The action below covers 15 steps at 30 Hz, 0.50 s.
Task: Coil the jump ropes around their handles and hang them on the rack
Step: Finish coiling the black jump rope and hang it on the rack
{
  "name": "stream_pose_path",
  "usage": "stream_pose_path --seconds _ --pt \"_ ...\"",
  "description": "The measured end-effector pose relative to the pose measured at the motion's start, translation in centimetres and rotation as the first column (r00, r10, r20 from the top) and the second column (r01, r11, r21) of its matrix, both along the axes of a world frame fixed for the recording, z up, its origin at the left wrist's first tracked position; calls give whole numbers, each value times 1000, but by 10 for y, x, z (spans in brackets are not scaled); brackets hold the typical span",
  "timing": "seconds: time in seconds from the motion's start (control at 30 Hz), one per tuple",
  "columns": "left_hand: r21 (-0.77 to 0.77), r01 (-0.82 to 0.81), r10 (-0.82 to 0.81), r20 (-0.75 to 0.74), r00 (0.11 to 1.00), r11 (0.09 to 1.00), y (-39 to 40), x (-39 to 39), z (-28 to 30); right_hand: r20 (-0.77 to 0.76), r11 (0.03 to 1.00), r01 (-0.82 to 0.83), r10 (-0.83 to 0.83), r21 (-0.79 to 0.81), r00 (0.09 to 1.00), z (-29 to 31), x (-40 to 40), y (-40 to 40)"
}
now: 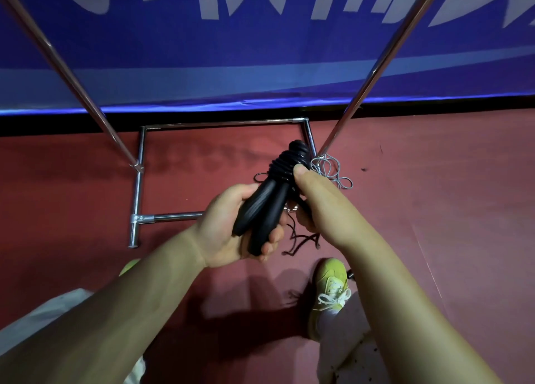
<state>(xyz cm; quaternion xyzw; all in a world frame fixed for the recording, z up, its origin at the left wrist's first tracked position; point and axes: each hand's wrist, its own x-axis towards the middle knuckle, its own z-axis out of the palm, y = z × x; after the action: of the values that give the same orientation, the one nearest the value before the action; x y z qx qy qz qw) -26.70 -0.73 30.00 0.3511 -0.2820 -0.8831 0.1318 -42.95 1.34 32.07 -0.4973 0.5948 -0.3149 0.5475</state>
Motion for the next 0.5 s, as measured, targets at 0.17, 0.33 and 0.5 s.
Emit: stream_pose_path --seconds 0.17,0.33,0.5 --pt "-46 -50 51 17 999 998 -3 9 -6 -35 983 -186 185 -8 982 9 2 -3" --pt "-5 -97 96 -96 991 995 -13 24 0 100 986 -93 79 141 992 2 -6 -19" --pt "31 -100 103 -132 986 994 -19 33 3 -73 973 -211 205 -91 976 -2 -5 -8"
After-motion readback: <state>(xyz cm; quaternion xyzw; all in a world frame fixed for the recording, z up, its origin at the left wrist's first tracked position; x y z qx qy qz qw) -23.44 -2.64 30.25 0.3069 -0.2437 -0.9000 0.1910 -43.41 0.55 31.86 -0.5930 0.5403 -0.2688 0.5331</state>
